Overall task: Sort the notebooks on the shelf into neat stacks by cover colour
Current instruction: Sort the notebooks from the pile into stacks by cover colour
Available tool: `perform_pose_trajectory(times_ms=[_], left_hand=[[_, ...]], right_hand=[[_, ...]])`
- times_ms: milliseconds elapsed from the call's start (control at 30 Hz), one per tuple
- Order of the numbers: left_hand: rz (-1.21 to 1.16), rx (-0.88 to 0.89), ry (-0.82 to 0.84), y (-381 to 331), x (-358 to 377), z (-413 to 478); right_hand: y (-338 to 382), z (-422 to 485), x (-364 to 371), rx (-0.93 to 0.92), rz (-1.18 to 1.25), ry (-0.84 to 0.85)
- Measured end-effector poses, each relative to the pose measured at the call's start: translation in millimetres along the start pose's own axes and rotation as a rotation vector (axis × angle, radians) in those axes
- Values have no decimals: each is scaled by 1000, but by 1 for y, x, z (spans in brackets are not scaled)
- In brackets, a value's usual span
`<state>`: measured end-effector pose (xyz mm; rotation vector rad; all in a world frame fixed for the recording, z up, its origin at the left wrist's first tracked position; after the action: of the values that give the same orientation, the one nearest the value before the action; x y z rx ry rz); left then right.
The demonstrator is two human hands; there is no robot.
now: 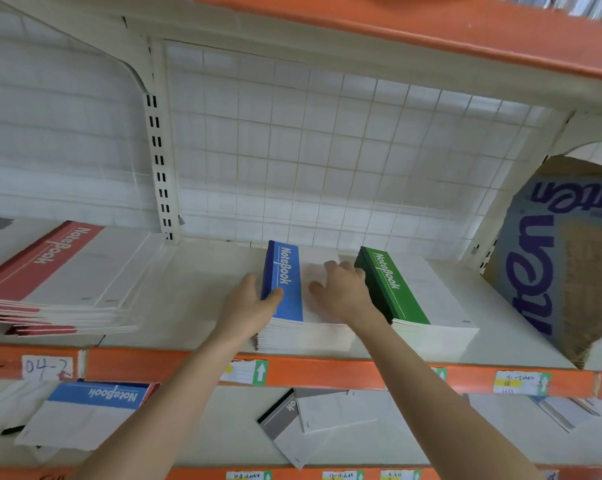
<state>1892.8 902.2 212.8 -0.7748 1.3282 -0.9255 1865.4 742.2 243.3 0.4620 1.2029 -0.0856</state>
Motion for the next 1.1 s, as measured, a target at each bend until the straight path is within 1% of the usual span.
perform_pose_trajectory(times_ms=[67, 133, 267, 367, 433, 467, 567, 633, 700, 833, 1000, 1100], left_hand=[[80, 107, -86, -7, -28, 3], [105, 170, -143, -5, -57, 7], [246, 269, -267, 10, -130, 18], [382, 306, -305, 33, -185, 31], [506, 313, -296, 51, -212, 41], [574, 321, -281, 61, -223, 46], [750, 352, -237, 86, -247, 62], [819, 390, -201, 98, -254, 69], [867, 423, -155, 107, -255, 73], [872, 462, -113, 118, -252, 74], [793, 488, -137, 124, -253, 74], [749, 491, -134, 127, -254, 76]], right_hand=[[27, 1, -4, -95, -11, -59], [56, 1, 4, -165, 21, -65], [124, -4, 33, -262, 172, 16], [176, -13, 57, -282, 246, 110], [202, -18, 73, -210, 313, 179], [213, -21, 82, -143, 376, 223], [232, -26, 111, 149, 595, 322], [238, -26, 126, 334, 691, 358], [243, -27, 134, 444, 724, 402], [255, -28, 136, 499, 768, 446], [266, -25, 140, 523, 748, 499], [263, -32, 146, 625, 687, 579]])
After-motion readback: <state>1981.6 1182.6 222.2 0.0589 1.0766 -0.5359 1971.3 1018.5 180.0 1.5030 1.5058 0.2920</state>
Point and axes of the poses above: each hand's wrist, its own z-axis towards the middle knuckle, its own x-axis out of the palm, y = z × x, the point moved 8 cm from there along z, towards the middle knuckle, and after that the axes turned 12 degrees about -y, right-handed, at the moved point
